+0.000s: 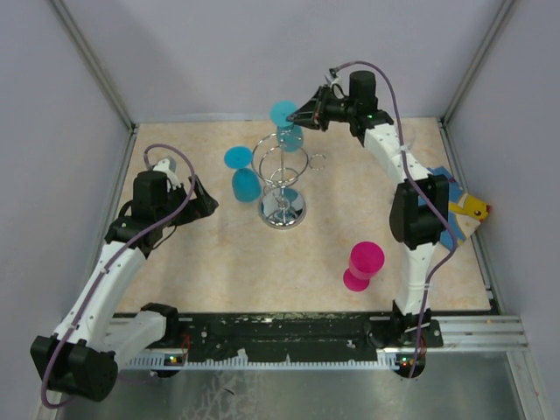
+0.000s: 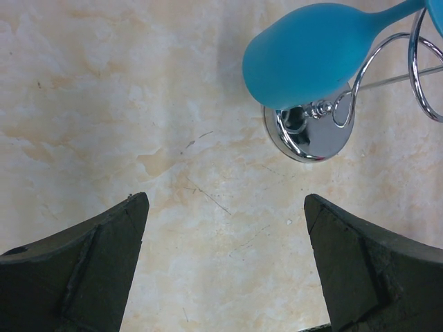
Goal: Take the wine glass off the wine glass rack
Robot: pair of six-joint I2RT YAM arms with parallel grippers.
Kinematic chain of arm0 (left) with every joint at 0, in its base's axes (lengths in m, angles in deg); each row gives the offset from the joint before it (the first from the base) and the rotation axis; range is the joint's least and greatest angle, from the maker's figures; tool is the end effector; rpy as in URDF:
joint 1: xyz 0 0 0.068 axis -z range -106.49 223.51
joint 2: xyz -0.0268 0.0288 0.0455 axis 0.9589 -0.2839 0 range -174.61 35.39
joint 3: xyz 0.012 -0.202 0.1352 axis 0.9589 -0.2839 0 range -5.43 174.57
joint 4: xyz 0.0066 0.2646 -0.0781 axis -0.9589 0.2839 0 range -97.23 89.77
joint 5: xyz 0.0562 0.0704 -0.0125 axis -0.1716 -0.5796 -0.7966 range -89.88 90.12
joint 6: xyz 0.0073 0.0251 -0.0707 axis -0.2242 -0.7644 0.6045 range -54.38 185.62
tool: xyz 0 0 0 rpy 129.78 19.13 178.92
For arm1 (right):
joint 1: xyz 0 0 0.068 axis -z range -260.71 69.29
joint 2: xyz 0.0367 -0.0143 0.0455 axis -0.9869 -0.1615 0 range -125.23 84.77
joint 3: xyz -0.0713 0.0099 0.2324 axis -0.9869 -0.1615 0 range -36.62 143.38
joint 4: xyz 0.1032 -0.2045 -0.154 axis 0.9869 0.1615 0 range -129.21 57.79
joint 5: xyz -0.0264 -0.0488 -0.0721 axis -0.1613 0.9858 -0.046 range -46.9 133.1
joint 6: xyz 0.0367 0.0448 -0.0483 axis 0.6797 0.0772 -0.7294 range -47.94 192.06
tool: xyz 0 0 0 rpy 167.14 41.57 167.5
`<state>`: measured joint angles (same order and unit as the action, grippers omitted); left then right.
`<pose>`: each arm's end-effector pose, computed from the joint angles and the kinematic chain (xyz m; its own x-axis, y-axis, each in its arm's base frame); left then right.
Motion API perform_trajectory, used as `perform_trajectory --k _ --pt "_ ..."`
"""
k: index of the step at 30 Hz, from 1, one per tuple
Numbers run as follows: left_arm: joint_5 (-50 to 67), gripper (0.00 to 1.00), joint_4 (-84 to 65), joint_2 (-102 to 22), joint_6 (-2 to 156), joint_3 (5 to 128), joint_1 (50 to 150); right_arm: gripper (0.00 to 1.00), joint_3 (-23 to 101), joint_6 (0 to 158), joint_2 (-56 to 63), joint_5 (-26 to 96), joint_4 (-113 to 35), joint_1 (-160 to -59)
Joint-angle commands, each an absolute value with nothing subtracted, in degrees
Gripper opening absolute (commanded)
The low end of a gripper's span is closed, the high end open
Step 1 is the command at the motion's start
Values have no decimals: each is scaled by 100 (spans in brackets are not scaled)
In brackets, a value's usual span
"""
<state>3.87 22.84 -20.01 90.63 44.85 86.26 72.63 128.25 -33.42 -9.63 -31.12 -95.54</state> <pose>0.2571 -0.0625 0.2629 -0.6246 -0.2912 -0.7246 0.0092 0.9251 -0.3797 0.4748 0.1781 0.3051 -0.8975 0.2828 -0.3384 -0.2603 0.2796 0.9242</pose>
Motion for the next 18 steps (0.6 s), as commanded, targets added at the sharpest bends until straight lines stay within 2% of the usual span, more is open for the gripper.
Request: perform_trajectory --k 1,11,18 --pt "286 100 2343 -1958 8948 4623 8591 0 7797 13071 -3441 -1040 -3564 -9393" --pt "292 100 2333 -1955 8958 4608 8590 0 8158 13126 -3694 -977 -3601 -9249" --pt "303 100 2345 -1943 8952 4603 8585 0 9191 11489 -3890 33 -1449 -9160"
